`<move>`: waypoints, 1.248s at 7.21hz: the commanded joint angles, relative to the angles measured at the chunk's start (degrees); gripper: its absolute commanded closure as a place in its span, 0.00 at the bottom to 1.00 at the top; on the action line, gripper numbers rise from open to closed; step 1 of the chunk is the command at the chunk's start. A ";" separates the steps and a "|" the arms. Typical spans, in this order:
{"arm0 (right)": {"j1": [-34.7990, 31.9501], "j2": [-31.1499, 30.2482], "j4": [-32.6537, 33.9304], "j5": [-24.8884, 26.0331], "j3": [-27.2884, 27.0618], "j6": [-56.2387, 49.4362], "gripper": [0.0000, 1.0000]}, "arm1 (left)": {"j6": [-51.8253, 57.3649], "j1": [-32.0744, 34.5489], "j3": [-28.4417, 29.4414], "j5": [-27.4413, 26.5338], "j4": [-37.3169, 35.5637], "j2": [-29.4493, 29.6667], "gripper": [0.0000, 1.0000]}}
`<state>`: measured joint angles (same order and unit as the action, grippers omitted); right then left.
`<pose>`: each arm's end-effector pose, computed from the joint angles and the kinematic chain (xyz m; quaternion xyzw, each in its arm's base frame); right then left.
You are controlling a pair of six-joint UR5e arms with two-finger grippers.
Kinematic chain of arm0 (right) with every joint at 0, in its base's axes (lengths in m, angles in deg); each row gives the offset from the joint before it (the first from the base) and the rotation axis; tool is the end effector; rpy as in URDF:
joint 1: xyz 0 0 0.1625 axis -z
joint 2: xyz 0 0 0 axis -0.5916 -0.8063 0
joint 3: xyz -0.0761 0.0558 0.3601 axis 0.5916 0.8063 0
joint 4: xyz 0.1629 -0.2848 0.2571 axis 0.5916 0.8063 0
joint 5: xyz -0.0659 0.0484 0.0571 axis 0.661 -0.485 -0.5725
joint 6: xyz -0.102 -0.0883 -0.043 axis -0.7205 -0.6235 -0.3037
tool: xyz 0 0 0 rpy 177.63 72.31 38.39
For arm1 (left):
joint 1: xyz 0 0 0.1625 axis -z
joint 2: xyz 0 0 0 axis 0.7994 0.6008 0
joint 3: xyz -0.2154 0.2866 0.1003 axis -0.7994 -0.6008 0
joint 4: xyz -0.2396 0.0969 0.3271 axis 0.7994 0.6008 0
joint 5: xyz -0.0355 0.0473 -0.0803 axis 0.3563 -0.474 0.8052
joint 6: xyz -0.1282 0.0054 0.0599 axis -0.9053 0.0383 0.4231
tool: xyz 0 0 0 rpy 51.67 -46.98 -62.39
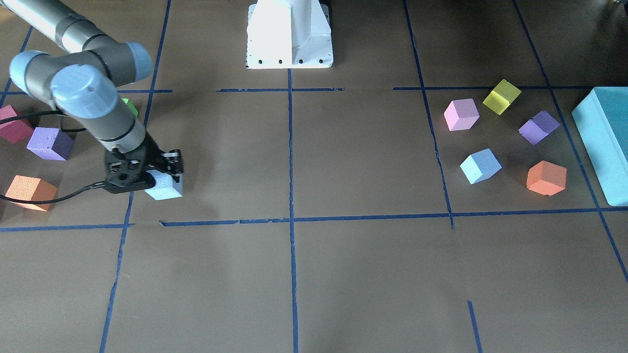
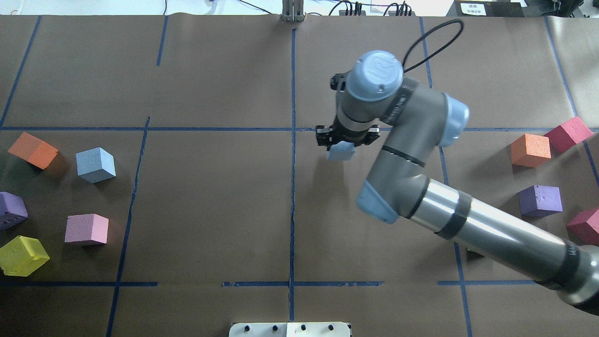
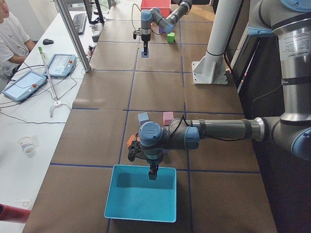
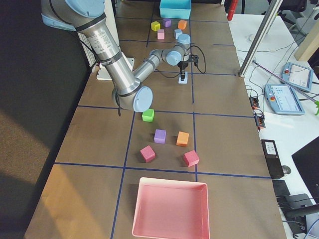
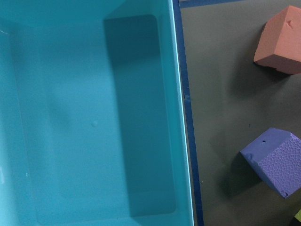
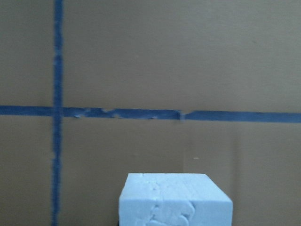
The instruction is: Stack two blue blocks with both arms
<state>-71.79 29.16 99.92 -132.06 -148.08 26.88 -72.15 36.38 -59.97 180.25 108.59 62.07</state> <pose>-0.5476 -0.4942 0.2195 0.0387 -0.3902 0.0171 0.9198 -0.0297 -0.4101 0.6461 0.0037 0.3812 0.0665 0.9221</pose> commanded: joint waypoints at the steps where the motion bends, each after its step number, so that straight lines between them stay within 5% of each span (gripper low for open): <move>1: 4.31 11.93 0.23 3.26 11.90 6.61 0.94 | 0.03 0.02 -0.03 0.00 0.24 0.00 0.00; 2: 4.76 11.79 0.14 3.35 12.20 6.45 0.92 | 0.03 -0.07 -0.03 0.00 0.24 0.00 0.00; 3: 5.03 11.70 0.06 3.35 12.98 6.45 0.81 | 0.03 0.02 -0.12 0.00 0.24 0.00 0.00; 4: 5.20 11.09 0.06 3.70 13.08 6.01 0.14 | 0.03 -0.07 -0.12 0.09 0.33 0.00 0.00; 5: 5.20 11.17 0.06 4.66 13.17 5.57 0.01 | 0.03 0.02 -0.38 0.09 0.33 0.09 0.00; 7: 3.99 11.87 0.40 4.06 11.68 5.22 0.01 | 0.03 -0.07 -1.17 -0.35 0.24 0.17 0.00; 9: -2.93 10.74 4.68 -2.23 5.64 -0.54 0.00 | -0.50 -0.16 -1.26 0.00 2.15 1.31 0.00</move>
<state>-70.52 40.54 101.57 -130.52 -138.84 30.33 -72.44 36.27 -61.08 180.02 109.29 62.68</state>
